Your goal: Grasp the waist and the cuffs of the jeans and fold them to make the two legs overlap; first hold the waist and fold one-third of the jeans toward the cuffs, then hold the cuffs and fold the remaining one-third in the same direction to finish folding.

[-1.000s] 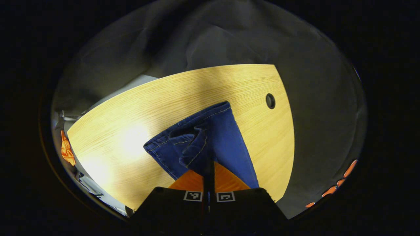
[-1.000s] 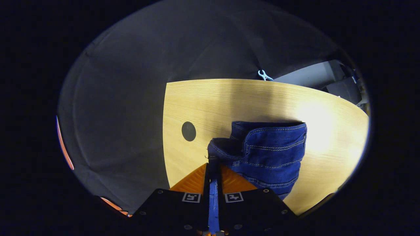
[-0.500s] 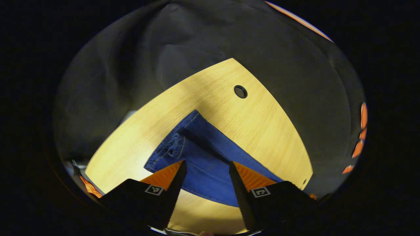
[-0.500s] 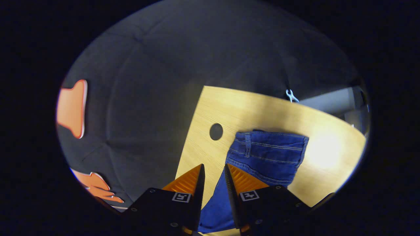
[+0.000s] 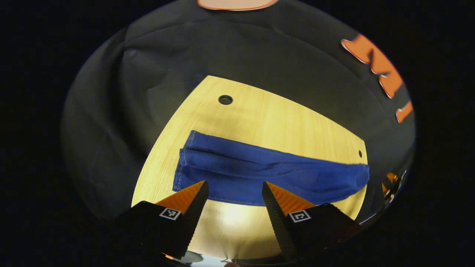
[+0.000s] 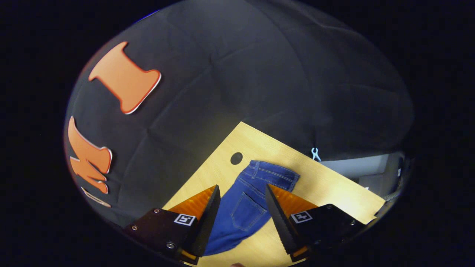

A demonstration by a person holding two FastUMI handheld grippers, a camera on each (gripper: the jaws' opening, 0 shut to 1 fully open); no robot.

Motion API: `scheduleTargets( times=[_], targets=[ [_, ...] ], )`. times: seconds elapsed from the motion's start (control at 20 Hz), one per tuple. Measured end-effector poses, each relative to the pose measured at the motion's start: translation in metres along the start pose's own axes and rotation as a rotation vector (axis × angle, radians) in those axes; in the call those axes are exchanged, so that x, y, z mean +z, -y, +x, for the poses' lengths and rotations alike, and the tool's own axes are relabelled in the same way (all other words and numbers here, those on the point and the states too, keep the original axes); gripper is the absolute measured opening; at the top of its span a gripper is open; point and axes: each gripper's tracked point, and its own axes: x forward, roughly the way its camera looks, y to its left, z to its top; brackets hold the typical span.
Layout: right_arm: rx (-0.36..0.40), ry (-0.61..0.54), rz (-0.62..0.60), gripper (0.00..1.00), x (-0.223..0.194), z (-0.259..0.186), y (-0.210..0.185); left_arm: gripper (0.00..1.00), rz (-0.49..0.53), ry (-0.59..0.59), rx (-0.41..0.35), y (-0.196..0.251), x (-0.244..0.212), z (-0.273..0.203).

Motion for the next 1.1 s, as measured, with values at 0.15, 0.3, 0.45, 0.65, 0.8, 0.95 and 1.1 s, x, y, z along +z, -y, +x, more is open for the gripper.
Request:
scheduleTargets(
  times=[0.15, 0.3, 0.45, 0.65, 0.8, 0.95, 1.1],
  targets=[
    [0.039, 0.042, -0.034, 0.83, -0.011, -0.027, -0.007, 0.90, 0.196, 0.101, 0.054, 0.002, 0.005, -0.016],
    [0.060, 0.102, -0.084, 0.85, -0.019, -0.057, -0.016, 0.94, 0.266, 0.311, 0.008, 0.014, 0.029, -0.028],
    [0.065, 0.167, -0.184, 0.86, -0.021, -0.076, -0.024, 0.91, 0.333, 0.527, 0.023, 0.025, 0.065, -0.064],
    [0.088, 0.211, -0.266, 0.86, -0.029, -0.089, -0.037, 0.91, 0.473, 0.664, -0.031, 0.058, 0.068, -0.099],
    [0.097, 0.203, -0.303, 0.87, -0.037, -0.090, -0.039, 0.93, 0.661, 0.572, -0.051, 0.083, 0.035, -0.100],
    [0.124, 0.192, -0.315, 0.88, -0.038, -0.090, -0.046, 0.93, 0.792, 0.534, -0.009, 0.098, 0.023, -0.096],
    [0.123, 0.215, -0.337, 0.88, -0.031, -0.081, -0.045, 0.93, 0.788, 0.755, 0.013, 0.119, 0.045, -0.116]
  ],
)
